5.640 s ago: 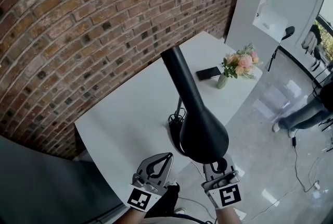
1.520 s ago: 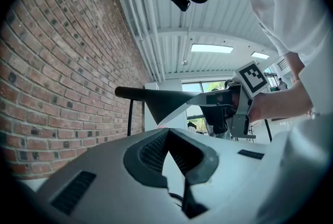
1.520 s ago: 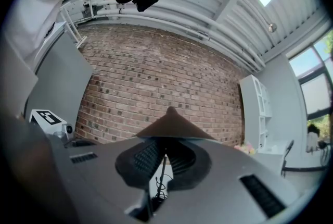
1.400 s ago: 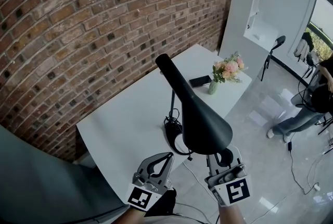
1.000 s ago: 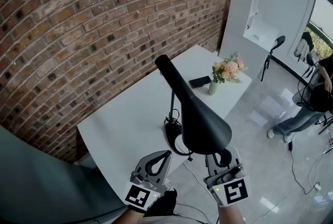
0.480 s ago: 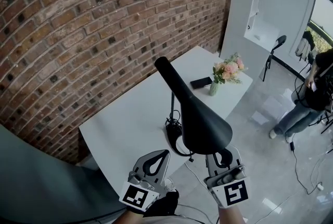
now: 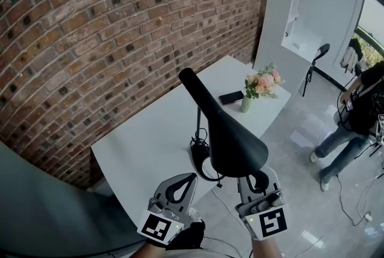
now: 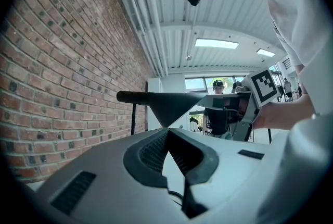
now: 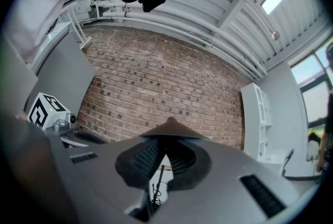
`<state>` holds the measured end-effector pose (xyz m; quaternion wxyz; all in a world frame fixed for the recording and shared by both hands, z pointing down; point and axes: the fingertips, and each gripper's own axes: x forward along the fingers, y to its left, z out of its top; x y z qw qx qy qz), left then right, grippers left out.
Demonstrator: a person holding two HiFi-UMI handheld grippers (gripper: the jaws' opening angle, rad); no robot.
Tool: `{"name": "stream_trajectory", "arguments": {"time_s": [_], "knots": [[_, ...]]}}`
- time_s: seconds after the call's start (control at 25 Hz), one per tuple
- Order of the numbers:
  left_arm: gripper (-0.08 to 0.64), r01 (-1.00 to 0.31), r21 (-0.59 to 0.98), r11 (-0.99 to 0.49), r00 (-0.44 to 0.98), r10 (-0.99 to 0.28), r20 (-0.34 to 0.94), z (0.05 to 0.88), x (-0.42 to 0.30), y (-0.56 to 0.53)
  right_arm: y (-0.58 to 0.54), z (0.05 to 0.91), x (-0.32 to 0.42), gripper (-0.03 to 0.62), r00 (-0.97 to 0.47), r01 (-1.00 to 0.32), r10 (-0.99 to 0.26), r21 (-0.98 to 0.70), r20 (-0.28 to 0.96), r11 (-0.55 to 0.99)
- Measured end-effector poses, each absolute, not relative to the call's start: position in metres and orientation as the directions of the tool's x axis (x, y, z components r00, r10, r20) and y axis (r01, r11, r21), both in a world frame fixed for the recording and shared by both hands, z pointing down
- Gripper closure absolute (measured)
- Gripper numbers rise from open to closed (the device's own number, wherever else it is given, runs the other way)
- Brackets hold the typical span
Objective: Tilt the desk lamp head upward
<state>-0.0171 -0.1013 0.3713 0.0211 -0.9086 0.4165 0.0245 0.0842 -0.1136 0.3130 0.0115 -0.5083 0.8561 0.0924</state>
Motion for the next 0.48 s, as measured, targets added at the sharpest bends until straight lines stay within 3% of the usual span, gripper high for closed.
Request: {"name": "stream_trajectory", "arguments": {"time_s": [0.48], "knots": [[0.552, -0.756, -0.018, -0.654, 0.654, -0.753, -0.070, 0.3679, -0.0128, -0.0948, -0.1069, 0.3048, 0.0869, 0.580, -0.490, -0.869, -0.863, 0.152, -0.126, 0.471]]}}
